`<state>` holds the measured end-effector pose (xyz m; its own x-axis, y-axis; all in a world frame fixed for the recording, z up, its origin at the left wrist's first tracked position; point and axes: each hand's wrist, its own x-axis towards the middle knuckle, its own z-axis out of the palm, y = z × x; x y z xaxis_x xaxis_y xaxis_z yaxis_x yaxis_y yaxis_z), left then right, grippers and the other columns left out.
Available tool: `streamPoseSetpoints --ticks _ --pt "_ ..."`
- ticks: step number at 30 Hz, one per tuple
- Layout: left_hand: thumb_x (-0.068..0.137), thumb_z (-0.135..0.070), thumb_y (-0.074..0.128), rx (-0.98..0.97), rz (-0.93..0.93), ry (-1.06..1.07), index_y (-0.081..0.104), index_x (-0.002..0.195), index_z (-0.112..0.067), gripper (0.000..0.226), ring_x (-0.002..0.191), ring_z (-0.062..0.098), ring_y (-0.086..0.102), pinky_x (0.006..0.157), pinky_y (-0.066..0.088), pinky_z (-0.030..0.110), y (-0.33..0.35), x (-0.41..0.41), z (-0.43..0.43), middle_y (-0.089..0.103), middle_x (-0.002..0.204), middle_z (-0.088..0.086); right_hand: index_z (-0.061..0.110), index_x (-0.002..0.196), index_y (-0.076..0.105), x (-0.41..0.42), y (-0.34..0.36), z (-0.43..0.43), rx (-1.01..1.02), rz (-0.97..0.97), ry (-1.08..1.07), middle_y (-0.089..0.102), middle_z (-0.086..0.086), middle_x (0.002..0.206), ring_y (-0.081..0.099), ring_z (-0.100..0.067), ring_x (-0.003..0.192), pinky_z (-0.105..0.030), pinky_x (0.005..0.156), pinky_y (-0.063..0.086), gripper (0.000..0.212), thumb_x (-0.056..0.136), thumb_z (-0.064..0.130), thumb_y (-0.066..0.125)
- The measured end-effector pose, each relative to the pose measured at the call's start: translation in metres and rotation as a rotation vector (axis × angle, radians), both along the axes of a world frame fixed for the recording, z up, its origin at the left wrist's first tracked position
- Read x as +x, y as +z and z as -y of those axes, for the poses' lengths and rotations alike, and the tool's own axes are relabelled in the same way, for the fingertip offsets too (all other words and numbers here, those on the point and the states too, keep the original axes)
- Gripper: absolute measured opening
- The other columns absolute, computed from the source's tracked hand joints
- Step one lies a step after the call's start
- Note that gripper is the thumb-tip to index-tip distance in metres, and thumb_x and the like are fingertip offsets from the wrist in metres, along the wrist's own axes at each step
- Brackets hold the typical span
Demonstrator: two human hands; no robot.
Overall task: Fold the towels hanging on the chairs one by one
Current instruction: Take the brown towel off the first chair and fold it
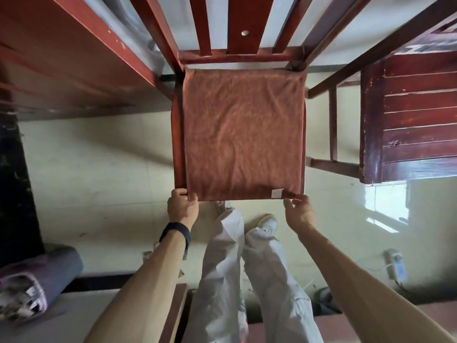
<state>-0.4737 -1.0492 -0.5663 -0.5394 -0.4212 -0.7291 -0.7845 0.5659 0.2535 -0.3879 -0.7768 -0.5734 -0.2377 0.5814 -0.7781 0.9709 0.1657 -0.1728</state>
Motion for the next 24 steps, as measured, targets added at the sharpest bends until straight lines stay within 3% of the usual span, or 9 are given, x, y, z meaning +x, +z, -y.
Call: streamPoseSetpoints --ticks 3,8,10,12,15,18,21,24 --pt "0.094 -0.024 0.062 0.001 -0.044 -0.073 0.063 0.109 -0.011 0.020 0.099 0.030 0.066 0.081 0.045 0.028 0.000 -0.001 0.009 0.072 0.105 0.009 0.013 0.118 0.049 -0.005 -0.005 -0.002 0.008 -0.004 -0.013 0.068 -0.009 0.106 0.062 -0.032 0.102 -0.043 0.092 0.048 0.038 0.093 0.039 0.061" --pt "0.090 -0.036 0.063 -0.072 0.022 -0.377 0.059 0.102 -0.025 0.017 0.096 0.030 0.066 0.076 0.054 0.036 -0.004 -0.006 0.022 0.071 0.101 0.002 0.008 0.102 0.056 -0.017 -0.016 -0.016 -0.023 -0.007 -0.178 0.061 -0.006 0.079 0.054 -0.024 0.065 -0.035 0.062 0.044 0.044 0.073 0.039 0.065" --pt "0.091 -0.039 0.062 -0.138 0.038 -0.463 0.061 0.103 -0.026 0.017 0.097 0.032 0.065 0.074 0.052 0.035 -0.004 -0.010 0.022 0.070 0.104 0.003 0.006 0.106 0.060 -0.014 -0.030 -0.025 -0.021 0.014 -0.181 0.065 -0.009 0.079 0.061 -0.025 0.061 -0.032 0.053 0.050 0.050 0.067 0.038 0.060" --pt "0.093 -0.039 0.060 -0.188 0.046 -0.508 0.064 0.103 -0.027 0.016 0.100 0.033 0.064 0.075 0.051 0.035 -0.004 -0.015 0.019 0.069 0.107 0.005 0.012 0.108 0.056 -0.013 -0.039 -0.030 -0.004 0.062 -0.111 0.070 -0.012 0.088 0.070 -0.031 0.074 -0.041 0.062 0.060 0.044 0.072 0.037 0.059" --pt "0.093 -0.036 0.058 -0.217 0.043 -0.508 0.062 0.102 -0.026 0.014 0.100 0.035 0.063 0.078 0.050 0.037 -0.004 -0.016 0.015 0.068 0.106 0.006 0.018 0.105 0.052 -0.018 -0.030 -0.033 0.045 0.105 -0.001 0.070 -0.012 0.093 0.070 -0.036 0.091 -0.051 0.080 0.060 0.038 0.074 0.039 0.058" --pt "0.092 -0.032 0.058 -0.186 0.023 -0.444 0.060 0.100 -0.022 0.013 0.099 0.034 0.062 0.076 0.051 0.037 -0.004 -0.013 0.015 0.067 0.105 0.007 0.022 0.097 0.053 -0.020 -0.022 -0.034 0.059 0.092 0.028 0.069 -0.008 0.091 0.067 -0.035 0.096 -0.051 0.083 0.058 0.031 0.074 0.041 0.059" --pt "0.090 -0.028 0.062 -0.107 0.003 -0.370 0.059 0.097 -0.021 0.010 0.099 0.034 0.063 0.079 0.054 0.039 -0.004 -0.010 0.017 0.069 0.104 0.008 0.020 0.098 0.056 -0.024 -0.003 -0.028 0.047 0.024 -0.015 0.069 -0.007 0.096 0.066 -0.034 0.094 -0.045 0.084 0.057 0.021 0.085 0.032 0.067" --pt "0.088 -0.028 0.065 -0.072 0.017 -0.263 0.056 0.103 -0.018 0.020 0.096 0.035 0.065 0.083 0.055 0.042 -0.005 -0.008 0.014 0.069 0.104 0.011 0.020 0.102 0.056 -0.021 -0.005 -0.030 0.026 -0.040 -0.101 0.072 -0.008 0.098 0.068 -0.031 0.092 -0.037 0.076 0.055 0.023 0.085 0.029 0.069"
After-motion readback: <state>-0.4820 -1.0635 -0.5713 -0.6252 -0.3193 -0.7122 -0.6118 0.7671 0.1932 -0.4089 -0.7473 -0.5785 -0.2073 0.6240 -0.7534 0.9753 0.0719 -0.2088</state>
